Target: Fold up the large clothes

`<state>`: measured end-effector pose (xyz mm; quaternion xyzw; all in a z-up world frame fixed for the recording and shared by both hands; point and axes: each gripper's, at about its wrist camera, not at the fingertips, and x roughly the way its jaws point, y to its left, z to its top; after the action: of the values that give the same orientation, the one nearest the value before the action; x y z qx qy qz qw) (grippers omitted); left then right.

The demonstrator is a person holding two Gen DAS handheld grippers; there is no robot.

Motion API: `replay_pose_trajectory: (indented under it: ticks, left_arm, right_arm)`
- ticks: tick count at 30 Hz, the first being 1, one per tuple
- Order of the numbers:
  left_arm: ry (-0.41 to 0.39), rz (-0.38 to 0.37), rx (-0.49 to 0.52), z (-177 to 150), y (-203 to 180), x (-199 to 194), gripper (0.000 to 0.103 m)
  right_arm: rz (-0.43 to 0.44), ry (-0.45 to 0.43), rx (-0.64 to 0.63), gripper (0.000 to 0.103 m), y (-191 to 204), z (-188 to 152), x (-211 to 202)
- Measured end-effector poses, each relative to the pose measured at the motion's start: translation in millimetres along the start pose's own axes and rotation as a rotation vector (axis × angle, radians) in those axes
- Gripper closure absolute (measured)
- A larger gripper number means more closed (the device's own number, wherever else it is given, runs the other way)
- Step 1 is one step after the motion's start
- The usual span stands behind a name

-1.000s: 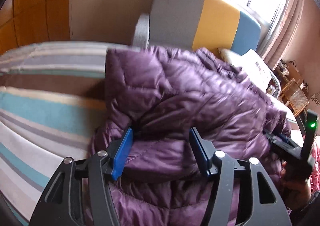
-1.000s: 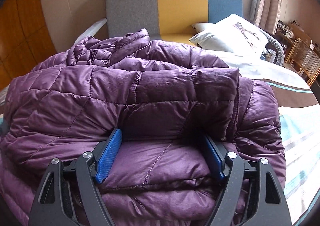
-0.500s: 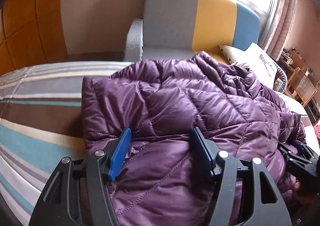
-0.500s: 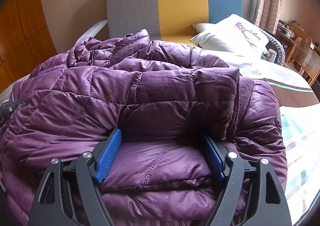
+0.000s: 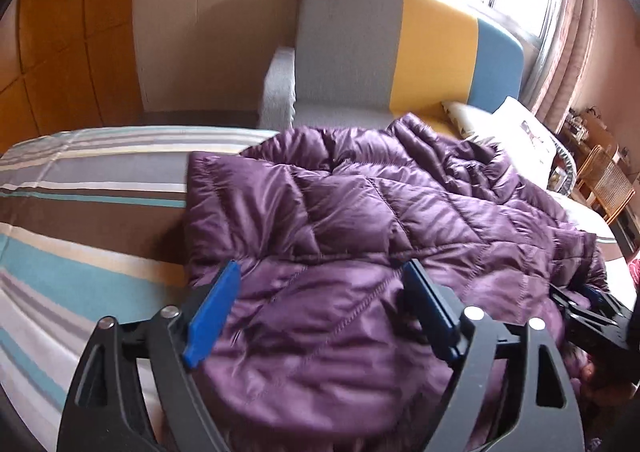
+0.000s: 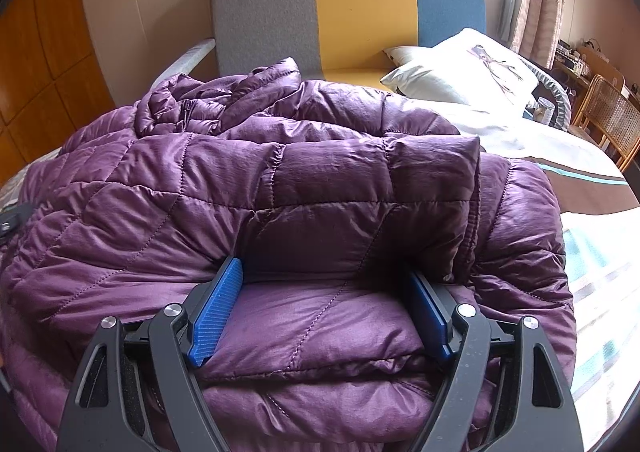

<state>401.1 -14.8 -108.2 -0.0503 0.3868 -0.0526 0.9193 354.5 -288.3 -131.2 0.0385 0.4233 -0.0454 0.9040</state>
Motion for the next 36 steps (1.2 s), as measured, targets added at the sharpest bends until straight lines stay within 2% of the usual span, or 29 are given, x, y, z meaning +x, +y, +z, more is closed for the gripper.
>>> replay_pose_trajectory:
  ticks: [4, 7, 12, 16, 20, 26, 36]
  left_arm:
    - [-0.013, -0.011, -0.004, -9.2, 6.1, -26.5, 0.019]
    - [-0.015, -0.025, -0.006, -17.9, 11.1, -41.4, 0.019]
    - [0.000, -0.024, -0.001, -41.1, 18.9, -66.4, 0.019]
    - [0.019, -0.024, 0.009, -63.5, 25.8, -83.4, 0.019]
    - [0.050, -0.031, 0.003, -91.3, 40.5, -101.8, 0.019]
    - [0.090, -0.035, -0.030, -129.0, 61.9, -122.7, 0.021]
    - [0.130, -0.065, -0.080, -182.9, 81.3, -158.6, 0.040]
  right_arm:
    - [0.008, 0.006, 0.002, 0.021, -0.2, 2.3, -1.3]
    - [0.011, 0.014, -0.006, 0.013, 2.8, 5.8, -6.5]
    - [0.031, 0.000, 0.029, 0.013, 6.6, 6.1, -30.2]
    - [0.049, -0.013, 0.022, 0.012, 6.2, -7.1, -55.0]
    - [0.080, 0.025, 0.038, 0.012, -6.5, -35.1, -77.8]
    - [0.070, 0.067, 0.046, 0.012, -33.0, -84.6, -110.0]
    - [0.079, 0.138, 0.078, 0.013, -70.4, -174.3, -160.2]
